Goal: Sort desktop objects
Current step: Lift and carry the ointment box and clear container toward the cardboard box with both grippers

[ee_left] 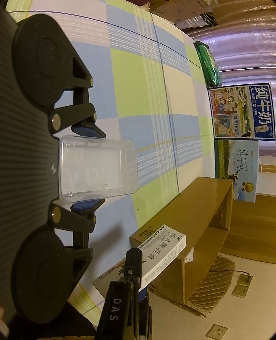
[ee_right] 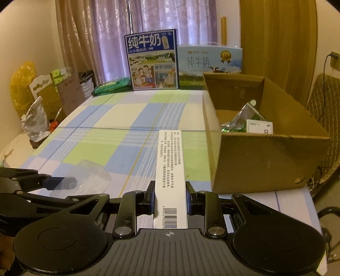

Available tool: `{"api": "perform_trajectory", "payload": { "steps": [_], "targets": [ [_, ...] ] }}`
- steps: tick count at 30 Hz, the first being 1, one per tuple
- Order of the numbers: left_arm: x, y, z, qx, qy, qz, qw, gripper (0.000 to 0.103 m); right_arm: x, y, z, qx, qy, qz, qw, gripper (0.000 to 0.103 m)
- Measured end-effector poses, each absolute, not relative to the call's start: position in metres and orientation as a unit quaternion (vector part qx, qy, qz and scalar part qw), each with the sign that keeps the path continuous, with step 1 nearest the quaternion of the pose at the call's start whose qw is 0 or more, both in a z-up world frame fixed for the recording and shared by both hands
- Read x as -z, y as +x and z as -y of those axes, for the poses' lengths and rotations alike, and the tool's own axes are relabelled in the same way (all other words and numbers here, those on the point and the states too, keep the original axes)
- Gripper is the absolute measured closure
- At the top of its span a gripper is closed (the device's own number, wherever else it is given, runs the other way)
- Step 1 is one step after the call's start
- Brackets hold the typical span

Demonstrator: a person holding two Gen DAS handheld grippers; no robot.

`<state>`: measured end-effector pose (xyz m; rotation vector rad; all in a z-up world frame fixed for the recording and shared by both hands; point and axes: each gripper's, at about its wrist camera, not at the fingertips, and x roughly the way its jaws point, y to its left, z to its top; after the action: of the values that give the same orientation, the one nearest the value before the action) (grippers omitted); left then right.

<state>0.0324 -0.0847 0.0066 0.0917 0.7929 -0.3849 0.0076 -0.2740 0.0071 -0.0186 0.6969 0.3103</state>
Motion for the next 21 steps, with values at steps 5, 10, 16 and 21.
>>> {"api": "perform_trajectory", "payload": {
  "steps": [5, 10, 16, 21],
  "targets": [
    [-0.021, 0.034, 0.095, 0.197, 0.038, -0.369, 0.907, 0.051, -0.022, 0.007, 0.288, -0.142, 0.001, -0.329, 0.934, 0.080],
    [-0.034, 0.039, 0.113, 0.218, 0.030, -0.357, 0.908, 0.051, -0.038, 0.009, 0.306, -0.127, 0.019, -0.320, 0.939, 0.080],
    [-0.046, 0.044, 0.137, 0.240, 0.033, -0.344, 0.907, 0.051, -0.052, 0.015, 0.327, -0.111, 0.028, -0.309, 0.944, 0.080],
    [-0.055, 0.049, 0.152, 0.252, 0.032, -0.336, 0.907, 0.051, -0.060, 0.022, 0.347, -0.098, 0.033, -0.306, 0.946, 0.080]
  ]
}}
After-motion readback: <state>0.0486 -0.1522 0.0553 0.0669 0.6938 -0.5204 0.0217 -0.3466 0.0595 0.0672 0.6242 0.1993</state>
